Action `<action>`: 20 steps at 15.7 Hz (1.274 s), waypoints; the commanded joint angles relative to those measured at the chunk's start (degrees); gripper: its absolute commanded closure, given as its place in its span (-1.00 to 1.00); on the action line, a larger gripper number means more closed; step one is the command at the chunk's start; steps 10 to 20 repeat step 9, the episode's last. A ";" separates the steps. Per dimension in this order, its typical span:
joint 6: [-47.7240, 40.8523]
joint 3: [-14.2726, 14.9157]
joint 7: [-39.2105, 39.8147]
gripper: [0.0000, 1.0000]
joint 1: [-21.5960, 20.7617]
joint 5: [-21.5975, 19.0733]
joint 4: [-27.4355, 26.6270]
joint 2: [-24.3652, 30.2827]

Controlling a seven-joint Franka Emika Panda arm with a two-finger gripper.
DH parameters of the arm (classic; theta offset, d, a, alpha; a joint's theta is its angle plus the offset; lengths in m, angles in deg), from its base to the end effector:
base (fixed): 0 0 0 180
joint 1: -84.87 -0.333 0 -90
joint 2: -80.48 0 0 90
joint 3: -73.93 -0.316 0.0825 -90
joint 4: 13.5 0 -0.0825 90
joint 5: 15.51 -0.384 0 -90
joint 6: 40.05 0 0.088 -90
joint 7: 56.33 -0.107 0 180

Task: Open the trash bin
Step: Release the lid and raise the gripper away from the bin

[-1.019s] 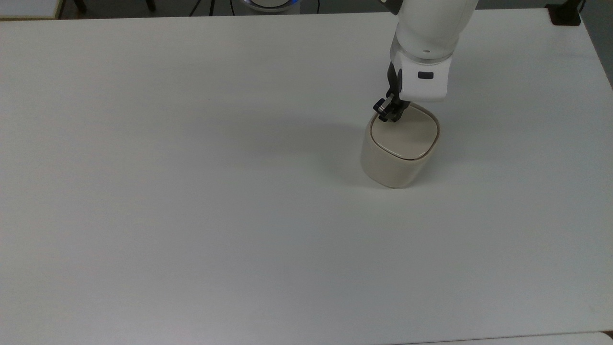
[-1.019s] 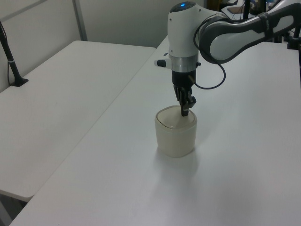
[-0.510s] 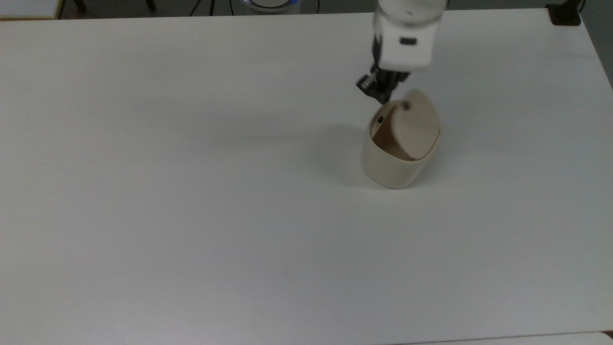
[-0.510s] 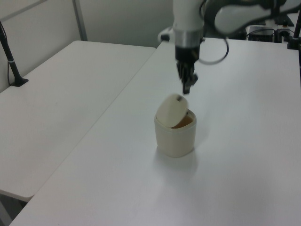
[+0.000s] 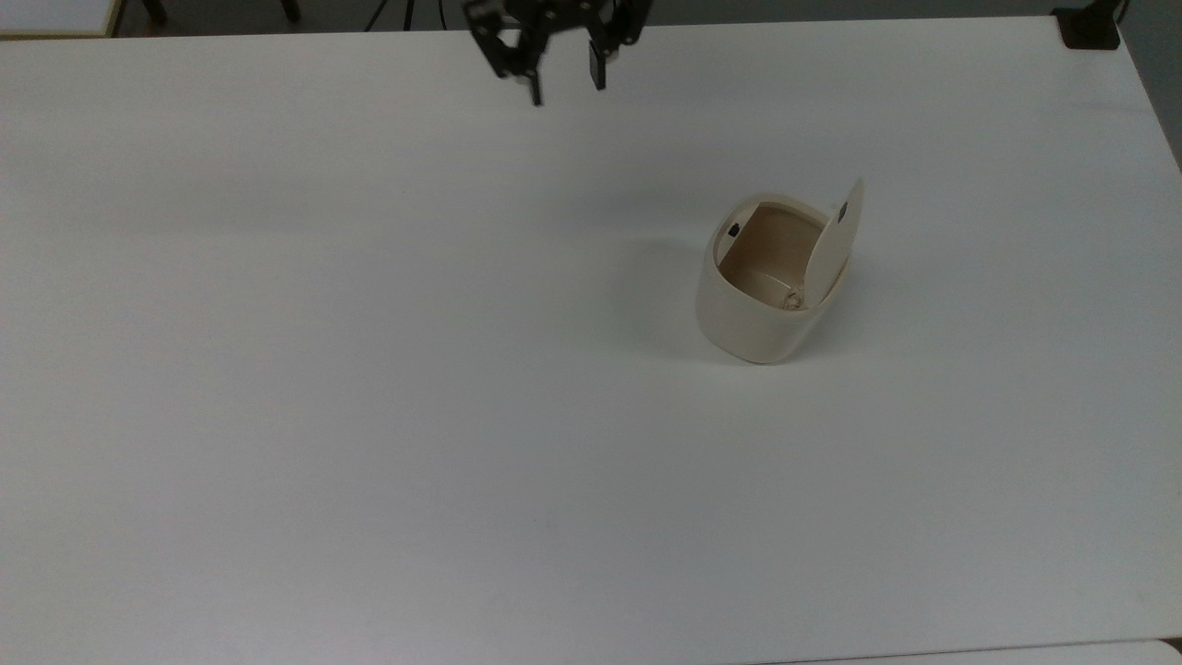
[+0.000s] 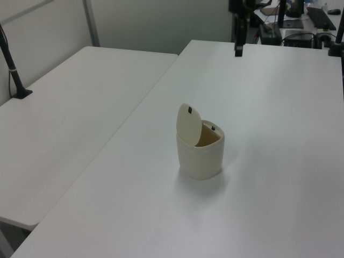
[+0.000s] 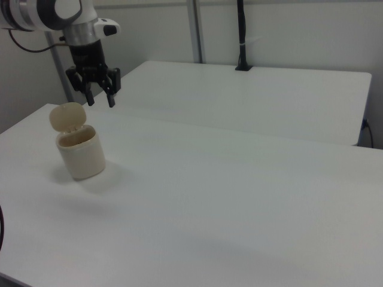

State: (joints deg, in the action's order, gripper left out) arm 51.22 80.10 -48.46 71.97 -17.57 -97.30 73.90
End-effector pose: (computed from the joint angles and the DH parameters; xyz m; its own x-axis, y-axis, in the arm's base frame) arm 0.5872 0.0770 0.6122 0.9675 0.2521 0.0193 0.2525 -0.9674 -0.0212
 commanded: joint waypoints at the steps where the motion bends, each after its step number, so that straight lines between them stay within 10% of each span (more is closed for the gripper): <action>1: -1.97 -3.44 -11.20 -1.00 3.93 5.82 -3.56 2.89; 20: -1.36 -3.35 -12.97 -1.00 7.19 5.84 -3.56 3.07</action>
